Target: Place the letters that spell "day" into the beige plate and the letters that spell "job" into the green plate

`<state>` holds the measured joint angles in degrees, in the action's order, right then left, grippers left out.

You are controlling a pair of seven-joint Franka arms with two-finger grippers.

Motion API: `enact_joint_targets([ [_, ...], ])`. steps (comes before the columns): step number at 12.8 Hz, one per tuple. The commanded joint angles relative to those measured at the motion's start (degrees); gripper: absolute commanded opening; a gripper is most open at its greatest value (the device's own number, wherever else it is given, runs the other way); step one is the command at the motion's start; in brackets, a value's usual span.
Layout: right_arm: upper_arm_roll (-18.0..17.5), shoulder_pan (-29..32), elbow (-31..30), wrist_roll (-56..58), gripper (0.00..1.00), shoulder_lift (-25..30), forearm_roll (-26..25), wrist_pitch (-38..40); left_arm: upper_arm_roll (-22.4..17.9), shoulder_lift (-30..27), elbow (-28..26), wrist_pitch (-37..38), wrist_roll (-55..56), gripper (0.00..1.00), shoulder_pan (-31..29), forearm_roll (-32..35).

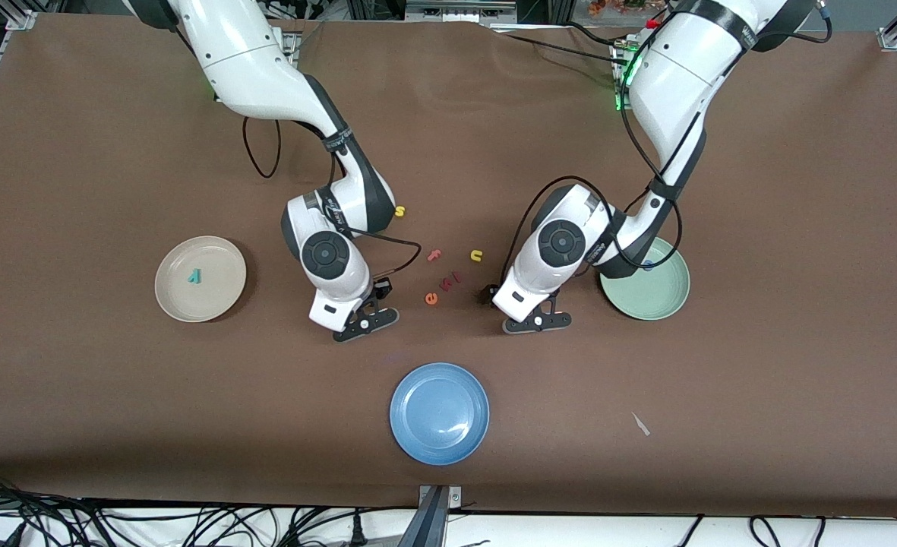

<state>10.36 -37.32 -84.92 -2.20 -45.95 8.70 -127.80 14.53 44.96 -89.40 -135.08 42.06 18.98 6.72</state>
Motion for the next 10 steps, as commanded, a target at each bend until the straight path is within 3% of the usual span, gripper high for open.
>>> enact_joint_targets([
  [1, 1.76, 0.32, -0.42, 1.24, 0.09, 3.23, -0.27, 4.91, -0.65, 1.18, 1.86, 0.43, 1.35, 0.97, 0.62, 2.25],
  [4, 5.97, 0.32, -6.21, 2.99, 0.09, 7.61, -0.35, 7.74, -0.73, 1.98, 1.86, 0.43, 1.88, 0.89, 0.80, 2.16],
  [10, 13.44, 0.32, -20.18, 7.89, 0.09, 17.72, -0.18, 7.49, -0.65, 2.94, 2.04, -1.92, 4.34, 0.89, 1.32, 2.16],
])
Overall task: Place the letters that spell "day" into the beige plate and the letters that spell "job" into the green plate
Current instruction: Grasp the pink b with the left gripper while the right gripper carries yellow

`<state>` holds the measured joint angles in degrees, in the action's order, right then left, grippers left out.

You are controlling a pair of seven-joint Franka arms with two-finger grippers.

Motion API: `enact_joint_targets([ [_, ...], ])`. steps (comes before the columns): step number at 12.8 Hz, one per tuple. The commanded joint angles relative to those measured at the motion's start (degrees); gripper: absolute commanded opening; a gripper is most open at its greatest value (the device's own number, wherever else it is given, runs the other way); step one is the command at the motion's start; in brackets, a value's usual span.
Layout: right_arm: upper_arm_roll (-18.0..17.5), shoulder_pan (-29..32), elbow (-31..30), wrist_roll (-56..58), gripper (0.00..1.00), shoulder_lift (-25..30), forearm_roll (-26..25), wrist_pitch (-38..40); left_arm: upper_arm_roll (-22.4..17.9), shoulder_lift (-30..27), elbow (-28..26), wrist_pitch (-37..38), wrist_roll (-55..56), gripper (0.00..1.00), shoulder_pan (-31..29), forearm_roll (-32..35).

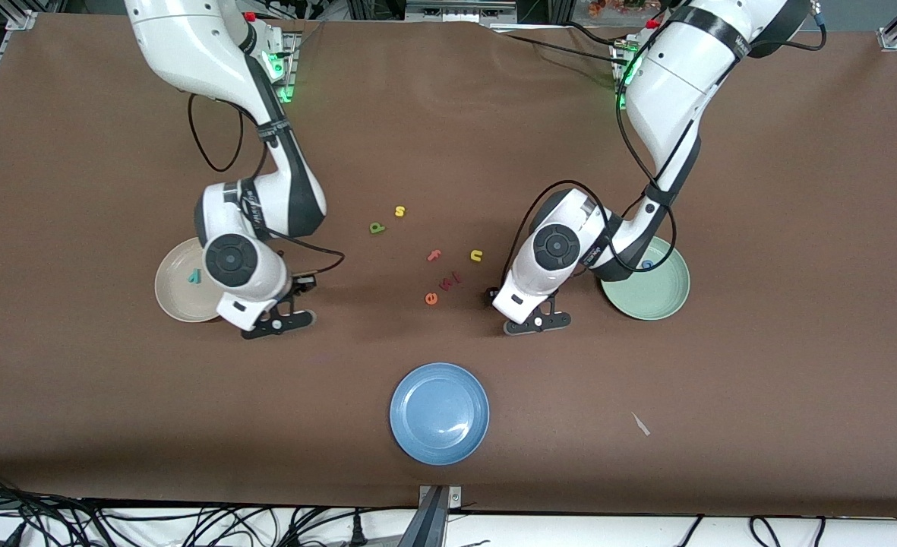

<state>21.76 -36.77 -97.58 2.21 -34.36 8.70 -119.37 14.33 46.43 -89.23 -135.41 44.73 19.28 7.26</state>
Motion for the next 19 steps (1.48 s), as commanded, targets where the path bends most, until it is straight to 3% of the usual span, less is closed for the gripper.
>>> enact_joint_targets([
  [1, 3.80, -0.24, -9.63, 6.37, 0.09, 7.37, 0.09, -1.65, -0.44, 1.82, 1.86, -3.79, 1.68, 0.89, 1.02, 1.61],
  [4, 7.06, -0.24, -17.35, 8.86, 0.09, 10.53, 0.70, -6.20, -0.44, 2.26, 1.78, -4.25, 1.59, 0.85, 1.29, 1.79],
  [7, 9.70, 0.81, -21.42, 15.96, 0.12, 10.02, 0.70, -11.84, -0.44, 2.26, 1.69, -4.16, 1.76, 0.70, 1.72, 2.93],
  [10, 9.62, 1.70, -20.90, 15.10, 0.52, 8.09, 0.88, -11.24, -0.53, 2.26, 1.42, -3.99, 1.76, 0.49, 2.08, 3.11],
  [12, 9.36, 1.52, -20.81, 15.28, 1.00, 8.69, 1.05, -9.58, -0.53, 2.52, 0.90, -3.90, 1.76, 0.38, 2.17, 4.07],
  [15, 8.66, 0.91, -18.45, 10.56, 1.00, 9.93, 6.83, -3.62, -0.44, 2.79, 0.81, -3.46, 2.91, 0.17, 2.17, 6.36],
  [19, 8.56, -5.40, -17.03, -7.53, 1.00, 10.19, 7.12, -0.69, -0.44, -0.36, 1.60, 3.29, 1.25, 0.16, 0.59, 6.54],
])
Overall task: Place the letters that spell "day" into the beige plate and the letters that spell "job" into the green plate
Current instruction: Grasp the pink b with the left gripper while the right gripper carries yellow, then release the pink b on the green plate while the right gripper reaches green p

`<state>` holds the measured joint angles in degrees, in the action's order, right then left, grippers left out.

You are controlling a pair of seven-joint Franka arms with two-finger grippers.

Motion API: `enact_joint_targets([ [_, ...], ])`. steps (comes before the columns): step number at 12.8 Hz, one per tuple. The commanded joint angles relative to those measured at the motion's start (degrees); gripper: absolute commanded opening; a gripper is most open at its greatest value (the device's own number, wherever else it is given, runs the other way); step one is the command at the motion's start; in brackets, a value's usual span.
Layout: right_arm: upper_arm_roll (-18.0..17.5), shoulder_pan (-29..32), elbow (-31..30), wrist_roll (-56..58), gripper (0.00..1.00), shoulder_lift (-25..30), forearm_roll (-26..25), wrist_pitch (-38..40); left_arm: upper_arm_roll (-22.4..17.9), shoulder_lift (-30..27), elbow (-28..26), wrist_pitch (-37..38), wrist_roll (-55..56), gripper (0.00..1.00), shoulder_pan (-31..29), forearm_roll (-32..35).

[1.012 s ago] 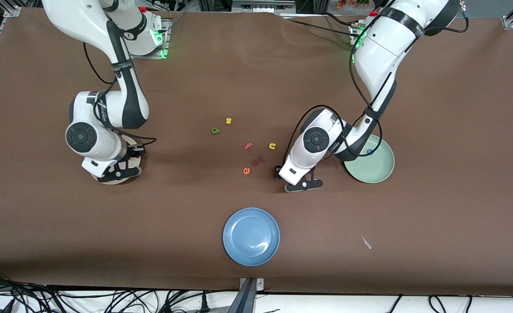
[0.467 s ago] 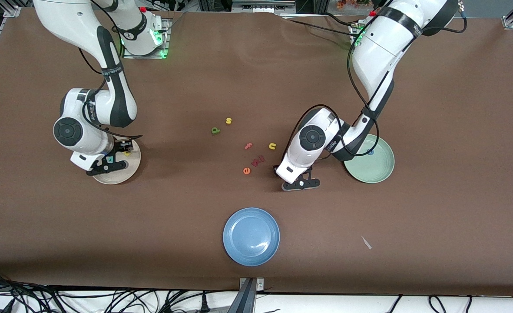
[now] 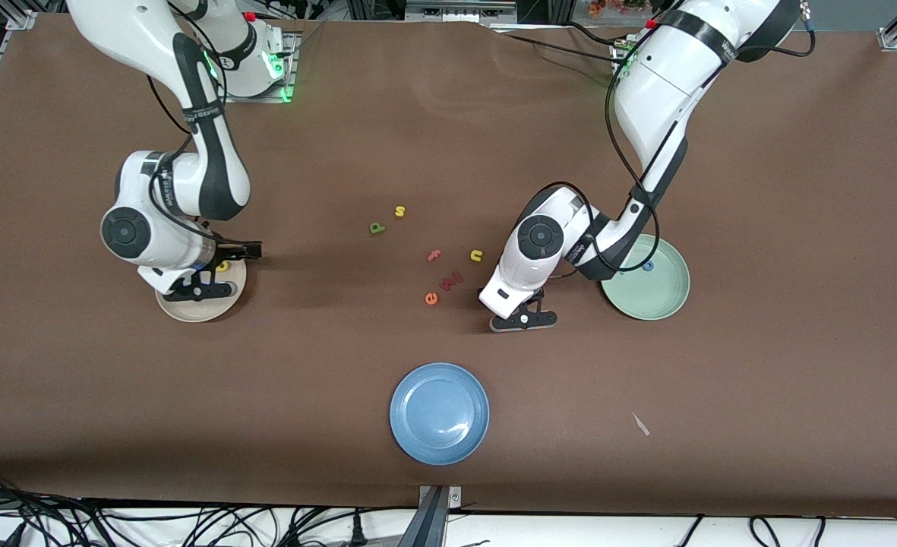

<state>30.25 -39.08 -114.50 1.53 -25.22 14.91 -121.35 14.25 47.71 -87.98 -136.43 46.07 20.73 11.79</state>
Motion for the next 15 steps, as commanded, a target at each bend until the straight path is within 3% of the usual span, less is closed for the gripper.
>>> enact_joint_targets([
  [1, 0.07, -4.84, -0.03, -9.76, 1.00, 1.14, 0.91, 1.29, -0.28, -3.13, 0.35, 6.24, -3.15, 0.16, -1.30, 1.93],
  [3, -0.27, -7.66, 0.68, -18.70, 1.00, 1.66, 1.61, 1.12, -0.63, -5.86, 0.09, 9.68, -7.73, 0.16, -2.00, 1.84],
  [7, -8.43, -8.64, 5.59, -43.76, 1.00, 1.76, 3.02, 1.29, -0.63, -9.38, -0.26, 13.55, -12.66, 0.16, -5.16, 1.84],
  [9, -10.11, -9.08, 7.79, -51.94, 1.00, 1.32, 2.94, 1.29, -0.71, -10.43, -0.70, 16.53, -16.94, 0.16, -7.01, 1.84],
  [15, -10.12, -9.17, 11.31, -50.66, 1.00, 0.26, 2.67, 6.29, -0.54, -22.73, -18.17, 16.02, -40.77, 0.16, -18.43, 0.96],
])
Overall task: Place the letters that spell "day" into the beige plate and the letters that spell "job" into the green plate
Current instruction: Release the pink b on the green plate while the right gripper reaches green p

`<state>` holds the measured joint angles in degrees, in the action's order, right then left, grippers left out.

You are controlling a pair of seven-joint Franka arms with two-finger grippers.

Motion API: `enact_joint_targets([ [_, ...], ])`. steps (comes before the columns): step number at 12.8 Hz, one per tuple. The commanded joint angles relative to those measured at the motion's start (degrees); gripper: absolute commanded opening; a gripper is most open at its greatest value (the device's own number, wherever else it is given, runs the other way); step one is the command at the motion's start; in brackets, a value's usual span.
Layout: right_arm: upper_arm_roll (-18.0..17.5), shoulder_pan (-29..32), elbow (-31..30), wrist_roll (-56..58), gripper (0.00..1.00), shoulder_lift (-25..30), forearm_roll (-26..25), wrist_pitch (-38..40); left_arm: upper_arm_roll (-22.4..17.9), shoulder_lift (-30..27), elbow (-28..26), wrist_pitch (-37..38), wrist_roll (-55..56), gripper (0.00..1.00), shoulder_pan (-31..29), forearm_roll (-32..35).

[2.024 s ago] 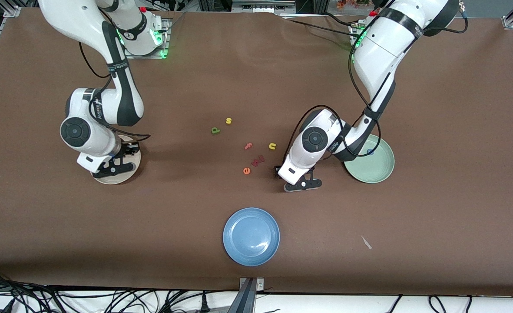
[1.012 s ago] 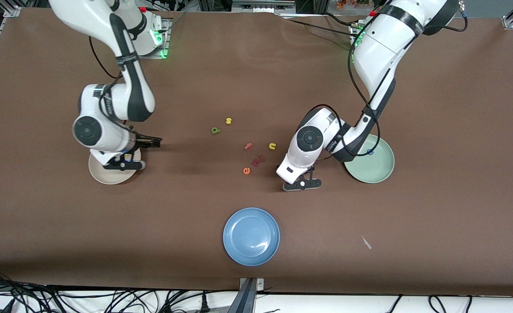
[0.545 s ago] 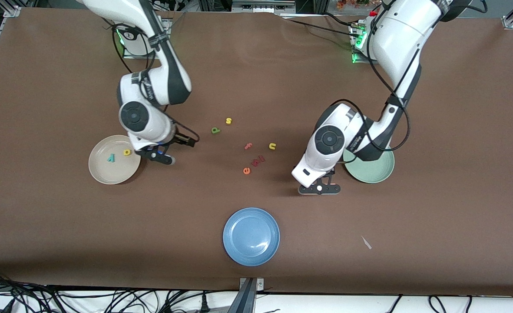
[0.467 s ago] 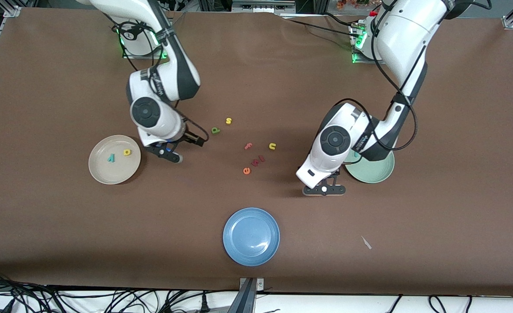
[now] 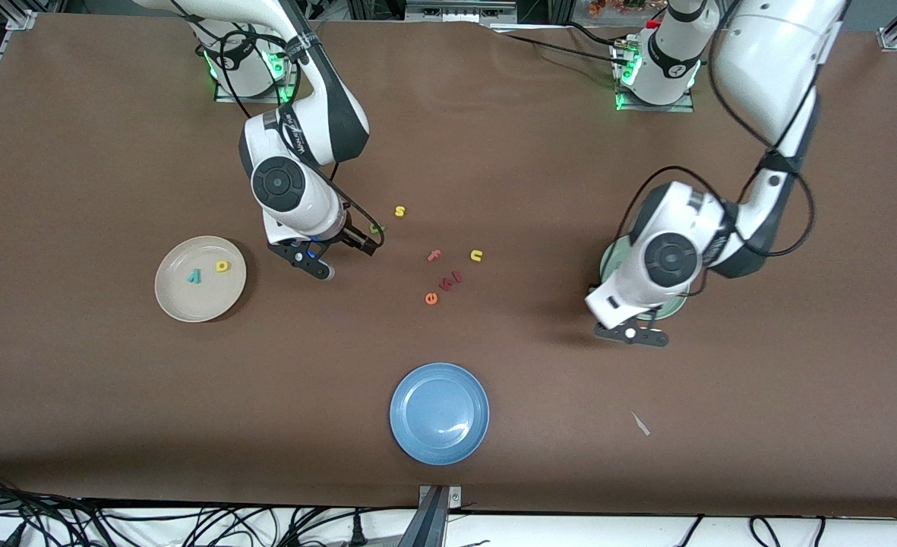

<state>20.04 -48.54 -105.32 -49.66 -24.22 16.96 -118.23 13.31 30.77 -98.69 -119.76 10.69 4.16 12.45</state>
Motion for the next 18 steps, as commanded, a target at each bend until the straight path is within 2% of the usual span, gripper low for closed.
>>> enact_joint_targets([
  [1, 0.35, 0.81, 2.40, -0.08, 1.00, -1.09, 0.27, 3.96, 0.40, -6.16, -8.61, -0.73, -5.93, 0.16, -2.22, 0.38],
  [3, 0.53, 1.35, 2.32, -3.65, 1.00, -1.35, 0.79, 4.58, 0.40, -6.78, -12.47, -2.65, -6.29, 0.16, -2.40, 1.17],
  [6, 0.18, -1.37, 0.31, -21.82, 1.00, -1.36, 0.88, -1.62, 0.31, -6.52, -17.93, -11.17, -6.91, 0.16, -2.58, 1.26],
  [8, 0.18, -3.39, -2.50, -28.19, 1.00, -1.27, 0.70, -6.90, 0.23, -6.43, -18.11, -11.98, -6.91, 0.16, -2.75, 3.09],
  [10, 0.18, -4.54, -6.71, -30.48, 1.00, -0.05, 0.79, -12.17, -0.73, -5.56, -17.68, -13.55, -6.91, 0.17, -2.75, 4.51],
  [12, 0.00, -5.68, -12.42, -32.32, 1.00, 1.28, 0.79, -20.77, -1.70, -3.97, -17.94, -16.98, -6.91, 0.18, -2.75, 4.69],
  [14, 0.00, -7.79, -16.12, -34.01, 1.00, 0.67, 0.79, -26.59, -2.41, -3.18, -18.11, -17.87, -6.91, 0.20, -2.75, 5.39],
  [15, 0.00, -8.32, -18.23, -34.09, 1.00, 0.58, 0.79, -30.18, -2.41, -3.00, -18.20, -17.87, -6.65, 0.32, -2.75, 5.39],
  [16, -0.17, -8.50, -19.03, -34.18, 1.00, 0.49, 0.88, -31.26, -2.41, -3.00, -18.11, -17.79, -6.12, 0.55, -2.75, 5.22],
  [17, -0.69, -8.50, -19.22, -34.97, 1.00, 0.31, 0.88, -31.62, -2.41, -3.17, -18.03, -17.78, -6.03, 0.88, -2.75, 4.69],
  [18, -1.14, -8.50, -19.22, -36.19, 1.00, -0.21, 0.88, -31.89, -2.41, -3.44, -17.94, -17.61, -6.11, 1.00, -2.75, 4.69],
])
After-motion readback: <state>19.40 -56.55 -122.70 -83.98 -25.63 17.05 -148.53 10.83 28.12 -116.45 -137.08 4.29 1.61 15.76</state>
